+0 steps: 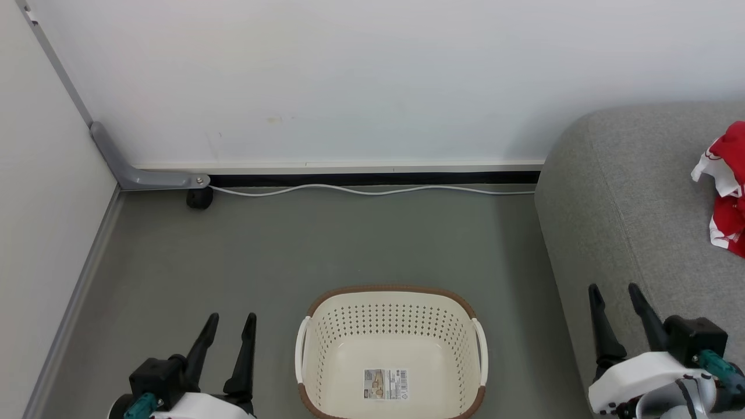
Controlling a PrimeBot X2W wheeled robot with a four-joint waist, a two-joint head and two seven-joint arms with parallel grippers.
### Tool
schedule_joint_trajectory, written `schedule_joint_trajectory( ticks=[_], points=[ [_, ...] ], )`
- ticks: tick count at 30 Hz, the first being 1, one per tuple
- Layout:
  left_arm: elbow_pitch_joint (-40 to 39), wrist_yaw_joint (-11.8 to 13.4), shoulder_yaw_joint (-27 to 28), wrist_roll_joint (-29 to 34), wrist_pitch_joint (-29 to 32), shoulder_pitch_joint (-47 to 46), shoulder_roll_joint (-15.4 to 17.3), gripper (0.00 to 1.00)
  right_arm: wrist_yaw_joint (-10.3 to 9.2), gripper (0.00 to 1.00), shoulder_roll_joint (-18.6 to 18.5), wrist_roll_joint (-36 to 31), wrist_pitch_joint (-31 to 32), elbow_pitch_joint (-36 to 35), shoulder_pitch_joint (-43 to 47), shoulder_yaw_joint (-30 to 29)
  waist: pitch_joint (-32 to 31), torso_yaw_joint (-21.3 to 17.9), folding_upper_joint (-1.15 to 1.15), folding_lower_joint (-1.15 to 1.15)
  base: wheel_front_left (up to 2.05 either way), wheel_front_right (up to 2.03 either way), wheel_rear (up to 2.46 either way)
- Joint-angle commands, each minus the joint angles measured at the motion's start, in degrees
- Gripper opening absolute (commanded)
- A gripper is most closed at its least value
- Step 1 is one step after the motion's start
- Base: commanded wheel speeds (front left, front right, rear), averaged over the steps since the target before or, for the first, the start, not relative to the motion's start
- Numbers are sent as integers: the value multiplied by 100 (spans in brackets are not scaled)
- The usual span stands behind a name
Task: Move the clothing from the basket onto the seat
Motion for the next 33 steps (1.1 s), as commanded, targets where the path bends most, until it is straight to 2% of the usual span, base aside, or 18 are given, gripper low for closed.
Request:
schedule_joint_trajectory(
  ticks=[1, 6, 10, 14, 33],
  points=[
    [80, 0, -10, -14, 2, 9, -21, 0, -1, 0, 19, 1, 11, 56, 31, 8, 0, 0, 0, 0, 0, 0, 0],
    [231, 0, 2, -178, 49, 97, -56, 0, -1, 0, 79, 163, 76, 208, 154, -22, 1, -2, 0, 1, 0, 0, 0],
    [197, 0, 40, -426, 120, 85, -54, 0, 0, 0, 81, 427, 148, 158, 161, -47, -9, -4, 0, 13, 0, 0, 0],
    [173, 0, 74, -671, 187, 68, -52, 0, 0, 0, 82, 687, 205, 110, 171, -59, 2, -7, 0, 2, 0, 0, 0],
    [60, -1, 230, -1770, 488, -25, -43, 0, 3, 0, 89, 1849, 487, -89, 180, -147, 18, -17, 0, 0, 0, 0, 0]
  ],
)
